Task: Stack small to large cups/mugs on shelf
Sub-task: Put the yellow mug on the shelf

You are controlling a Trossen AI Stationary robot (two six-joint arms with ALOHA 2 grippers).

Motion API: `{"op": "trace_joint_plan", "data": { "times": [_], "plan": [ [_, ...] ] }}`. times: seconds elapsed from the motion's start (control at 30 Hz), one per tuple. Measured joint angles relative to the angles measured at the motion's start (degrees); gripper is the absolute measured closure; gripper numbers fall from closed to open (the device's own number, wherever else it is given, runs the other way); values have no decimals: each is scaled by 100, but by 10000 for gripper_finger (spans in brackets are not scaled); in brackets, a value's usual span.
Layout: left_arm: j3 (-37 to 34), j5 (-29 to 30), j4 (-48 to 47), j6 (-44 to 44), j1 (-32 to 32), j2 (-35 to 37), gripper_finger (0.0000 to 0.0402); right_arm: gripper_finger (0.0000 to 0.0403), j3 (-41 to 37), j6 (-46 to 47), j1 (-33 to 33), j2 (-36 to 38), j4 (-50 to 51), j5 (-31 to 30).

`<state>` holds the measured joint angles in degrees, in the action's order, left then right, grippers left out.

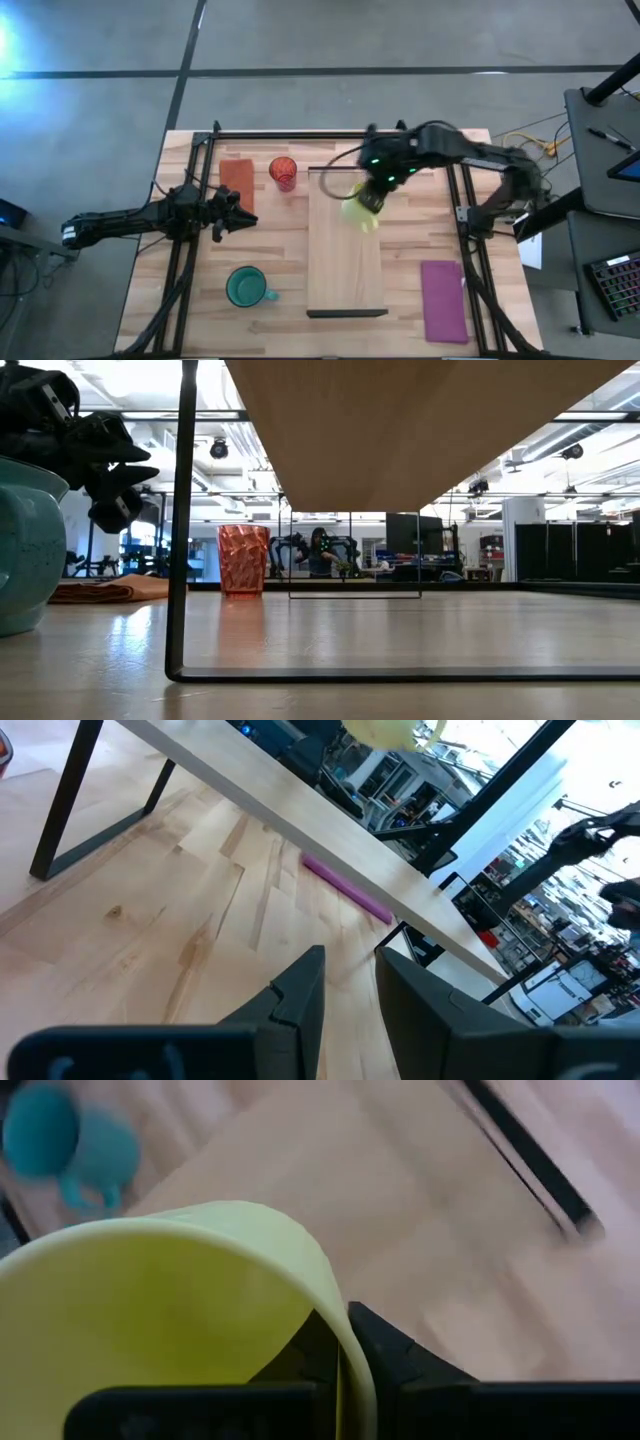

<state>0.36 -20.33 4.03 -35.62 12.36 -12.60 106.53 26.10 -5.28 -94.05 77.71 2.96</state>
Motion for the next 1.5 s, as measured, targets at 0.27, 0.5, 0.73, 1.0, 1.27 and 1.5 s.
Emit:
{"op": "trace_joint_plan", "data": {
  "times": [0.27, 0.5, 0.73, 1.0, 1.27, 1.5],
  "plan": [
    [0, 0, 0, 0, 0, 0, 323, 390, 1973, -2761, -50, -1472, 687, -581],
    [0, 2, 0, 0, 0, 0, 323, 390, 2826, -2893, -468, -2162, 1218, -559],
    [0, 1, 0, 0, 0, 0, 323, 390, 2748, -603, -1020, -2409, 1230, 275],
    [0, 0, 2, 0, 1, 2, 323, 390, 2505, 1617, -811, -2052, 1223, -41],
    [0, 2, 0, 0, 1, -1, 323, 390, 1387, 3634, -82, -1401, 1239, -707],
    [0, 1, 0, 0, 0, -2, 323, 390, 585, 4471, 195, -1010, 1207, -1012]
  ]
}}
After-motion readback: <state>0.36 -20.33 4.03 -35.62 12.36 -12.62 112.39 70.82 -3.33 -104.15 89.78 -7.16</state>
